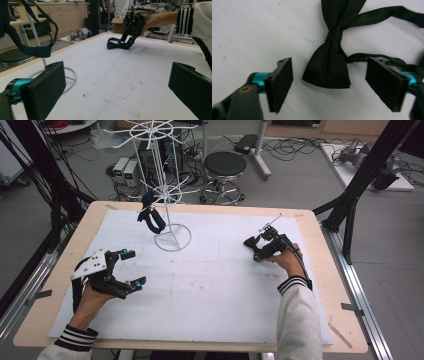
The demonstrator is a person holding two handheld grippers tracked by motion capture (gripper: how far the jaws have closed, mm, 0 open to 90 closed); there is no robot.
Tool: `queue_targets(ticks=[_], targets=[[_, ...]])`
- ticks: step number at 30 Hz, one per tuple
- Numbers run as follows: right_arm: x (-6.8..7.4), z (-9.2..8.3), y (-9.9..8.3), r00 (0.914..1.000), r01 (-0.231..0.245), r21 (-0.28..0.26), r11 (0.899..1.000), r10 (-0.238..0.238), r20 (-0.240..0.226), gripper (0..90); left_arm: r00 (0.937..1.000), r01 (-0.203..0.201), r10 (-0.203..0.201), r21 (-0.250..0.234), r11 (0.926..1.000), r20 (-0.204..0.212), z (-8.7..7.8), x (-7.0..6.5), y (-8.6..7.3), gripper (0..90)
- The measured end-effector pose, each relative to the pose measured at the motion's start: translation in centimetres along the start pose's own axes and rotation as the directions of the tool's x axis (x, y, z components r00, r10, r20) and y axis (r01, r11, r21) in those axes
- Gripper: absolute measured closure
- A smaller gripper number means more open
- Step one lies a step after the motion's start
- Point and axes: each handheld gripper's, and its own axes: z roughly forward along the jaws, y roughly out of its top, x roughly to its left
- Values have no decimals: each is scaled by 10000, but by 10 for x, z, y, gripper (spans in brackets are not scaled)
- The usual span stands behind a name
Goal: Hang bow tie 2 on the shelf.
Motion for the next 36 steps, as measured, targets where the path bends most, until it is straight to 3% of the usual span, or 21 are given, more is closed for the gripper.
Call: queue_targets(ticks=[8, 16, 20, 23, 25, 29, 36], targets=[[-4, 5, 0, 9995, -302, 205, 9993, 303, -30, 328, 10000, 31, -31, 0, 10000, 6, 0, 0, 0, 17], [-5, 8, 0, 9996, -273, 338, 9991, 272, 20, 463, 10000, 23, -23, 66, 10000, 1, 0, 1, 0, 17], [-5, 6, 1, 9995, -304, 398, 9987, 306, -41, 591, 10000, 56, -56, 50, 10000, -11, 0, 1, -1, 17], [-3, 5, 2, 9996, -239, 463, 9986, 244, -105, 762, 10000, 64, -64, 67, 10000, -29, 0, 1, -1, 18], [-3, 6, 3, 9997, -138, 527, 9985, 149, -216, 804, 10000, 47, -47, 89, 9999, -22, 0, 1, -1, 17], [-2, 6, 3, 9990, -301, 558, 9980, 318, -304, 827, 10000, 55, -55, 103, 9999, 1, 0, 1, -1, 17], [1, 5, 4, 9995, -101, 493, 9987, 115, -278, 827, 10000, 62, -62, 105, 9999, -11, 0, 1, -1, 17]])
